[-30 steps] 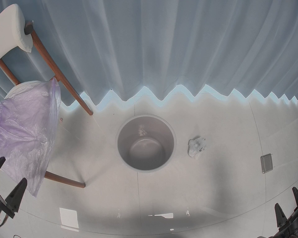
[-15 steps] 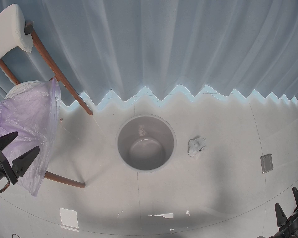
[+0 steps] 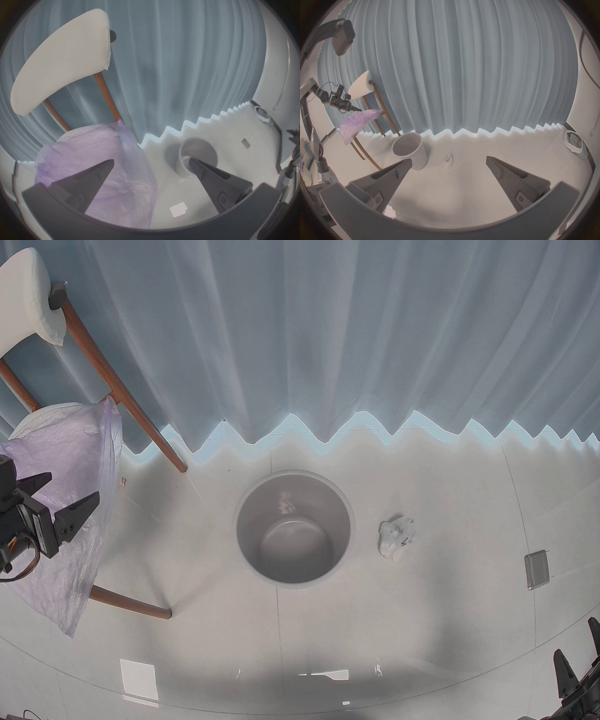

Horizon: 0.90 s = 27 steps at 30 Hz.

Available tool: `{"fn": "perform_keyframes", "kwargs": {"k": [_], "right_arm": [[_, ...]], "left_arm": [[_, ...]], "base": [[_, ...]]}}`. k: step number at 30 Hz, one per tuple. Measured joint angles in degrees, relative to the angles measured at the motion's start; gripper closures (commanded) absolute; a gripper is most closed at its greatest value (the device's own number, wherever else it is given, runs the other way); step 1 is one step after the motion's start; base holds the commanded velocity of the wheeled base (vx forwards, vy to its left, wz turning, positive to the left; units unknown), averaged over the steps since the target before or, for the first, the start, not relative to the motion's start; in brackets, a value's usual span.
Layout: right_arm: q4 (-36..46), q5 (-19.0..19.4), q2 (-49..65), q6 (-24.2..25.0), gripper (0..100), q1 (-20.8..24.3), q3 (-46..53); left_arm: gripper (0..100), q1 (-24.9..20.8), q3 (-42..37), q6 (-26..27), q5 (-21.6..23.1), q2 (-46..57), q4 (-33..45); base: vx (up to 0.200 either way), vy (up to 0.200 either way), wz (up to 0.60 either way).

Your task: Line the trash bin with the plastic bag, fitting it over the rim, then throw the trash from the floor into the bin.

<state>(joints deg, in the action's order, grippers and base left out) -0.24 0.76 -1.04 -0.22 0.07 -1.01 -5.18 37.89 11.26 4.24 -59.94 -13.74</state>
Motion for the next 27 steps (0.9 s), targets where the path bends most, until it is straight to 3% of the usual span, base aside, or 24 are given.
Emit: {"fn": "perform_keyframes", "kwargs": {"k": [4, 15, 27], "right_arm": [[0.0, 0.0, 0.0, 0.0, 0, 0.0, 0.0], [0.0, 0.0, 0.0, 0.0, 0, 0.0, 0.0], [0.0, 0.0, 0.0, 0.1, 0, 0.0, 0.0]], "left_arm": [[0, -0.4, 1.7, 3.2, -4.9, -3.0, -0.2], [0, -3.7, 4.0, 10.8, -8.6, -9.4, -0.1], [0, -10.4, 5.9, 18.2, -21.5, -15.3, -0.1]], "base": [[0.0, 0.0, 0.0], [0.0, 0.0, 0.0], [0.0, 0.0, 0.0]]}}
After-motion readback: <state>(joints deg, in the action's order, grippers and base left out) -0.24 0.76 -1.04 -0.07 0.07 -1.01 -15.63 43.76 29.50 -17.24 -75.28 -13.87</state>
